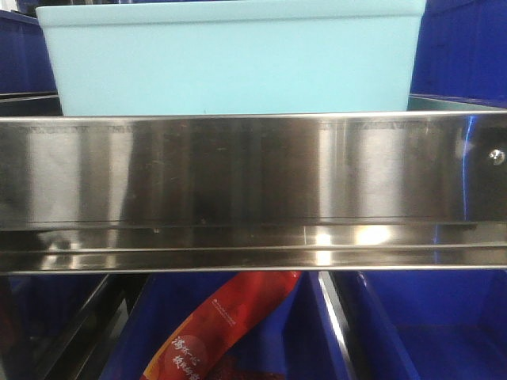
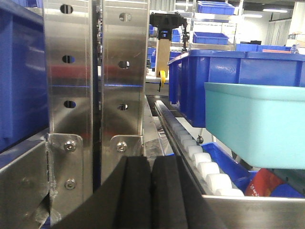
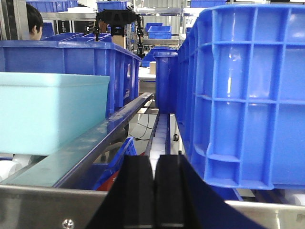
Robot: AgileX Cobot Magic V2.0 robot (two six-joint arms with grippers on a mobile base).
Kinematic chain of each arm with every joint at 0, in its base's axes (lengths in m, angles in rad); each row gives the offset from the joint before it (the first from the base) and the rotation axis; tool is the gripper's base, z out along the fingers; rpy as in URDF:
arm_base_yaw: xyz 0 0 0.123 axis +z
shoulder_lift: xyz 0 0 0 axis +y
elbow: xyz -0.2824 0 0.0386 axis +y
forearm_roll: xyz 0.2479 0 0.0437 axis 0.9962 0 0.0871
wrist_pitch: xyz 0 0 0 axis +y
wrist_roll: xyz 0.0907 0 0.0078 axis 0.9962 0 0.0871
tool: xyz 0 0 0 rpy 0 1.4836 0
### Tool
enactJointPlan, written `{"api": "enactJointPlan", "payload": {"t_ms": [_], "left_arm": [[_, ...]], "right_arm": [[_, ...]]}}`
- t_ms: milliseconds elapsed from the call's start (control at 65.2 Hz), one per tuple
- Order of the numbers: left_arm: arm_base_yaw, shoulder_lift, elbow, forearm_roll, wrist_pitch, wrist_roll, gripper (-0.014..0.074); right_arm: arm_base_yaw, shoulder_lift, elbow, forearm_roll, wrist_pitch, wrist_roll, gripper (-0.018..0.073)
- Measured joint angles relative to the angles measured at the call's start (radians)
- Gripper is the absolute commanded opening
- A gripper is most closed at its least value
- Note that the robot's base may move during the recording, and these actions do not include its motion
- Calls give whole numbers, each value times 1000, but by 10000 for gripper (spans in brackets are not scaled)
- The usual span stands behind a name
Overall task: Fetch blue bin and place on conveyor start
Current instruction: 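Lower both grippers onto the side walls of the turquoise bin on the shelf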
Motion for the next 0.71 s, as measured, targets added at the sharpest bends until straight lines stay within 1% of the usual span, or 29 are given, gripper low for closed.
{"api": "enactJointPlan", "payload": {"t_ms": [706], "left_arm": [[0,0,0,0,0,0,-111]], "right_arm": [[0,0,0,0,0,0,-165]]}}
